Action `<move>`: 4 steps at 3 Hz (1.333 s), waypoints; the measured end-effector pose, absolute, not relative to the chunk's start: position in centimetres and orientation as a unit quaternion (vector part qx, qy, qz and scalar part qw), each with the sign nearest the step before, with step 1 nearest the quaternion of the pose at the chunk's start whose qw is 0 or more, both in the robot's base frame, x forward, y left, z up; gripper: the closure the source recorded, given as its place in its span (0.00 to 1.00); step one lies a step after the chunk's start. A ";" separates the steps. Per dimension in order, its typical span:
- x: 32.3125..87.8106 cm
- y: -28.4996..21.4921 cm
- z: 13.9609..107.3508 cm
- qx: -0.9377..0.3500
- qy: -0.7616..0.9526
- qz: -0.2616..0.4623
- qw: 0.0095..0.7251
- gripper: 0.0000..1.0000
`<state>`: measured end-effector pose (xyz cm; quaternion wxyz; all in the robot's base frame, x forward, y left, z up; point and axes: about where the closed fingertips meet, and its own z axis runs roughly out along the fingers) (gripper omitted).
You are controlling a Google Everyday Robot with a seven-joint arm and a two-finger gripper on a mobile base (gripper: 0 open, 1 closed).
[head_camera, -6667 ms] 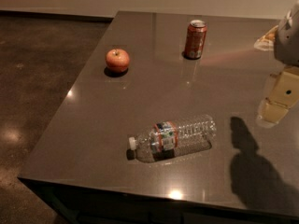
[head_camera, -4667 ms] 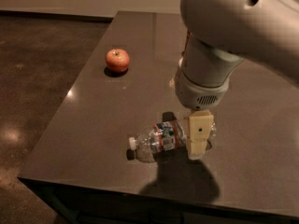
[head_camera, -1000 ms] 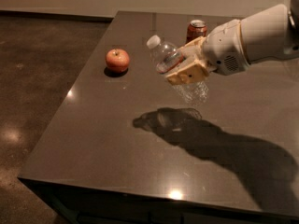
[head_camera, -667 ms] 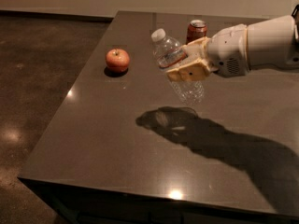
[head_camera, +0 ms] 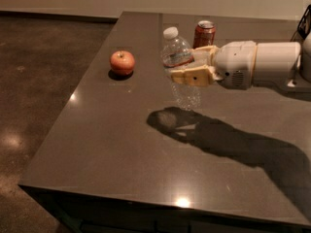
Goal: Place water bottle upright
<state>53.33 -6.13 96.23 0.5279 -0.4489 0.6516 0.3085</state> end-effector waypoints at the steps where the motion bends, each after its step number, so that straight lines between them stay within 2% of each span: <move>1: 54.2 -5.8 95.9 -0.430 0.631 0.329 0.556 1.00; 3: 56.1 -6.1 94.1 -0.412 0.604 0.350 0.585 1.00; 4: 56.8 -6.4 93.3 -0.399 0.599 0.367 0.589 0.83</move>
Offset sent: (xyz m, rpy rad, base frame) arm 0.0314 -0.0030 -0.0248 0.2114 -0.0893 -0.0043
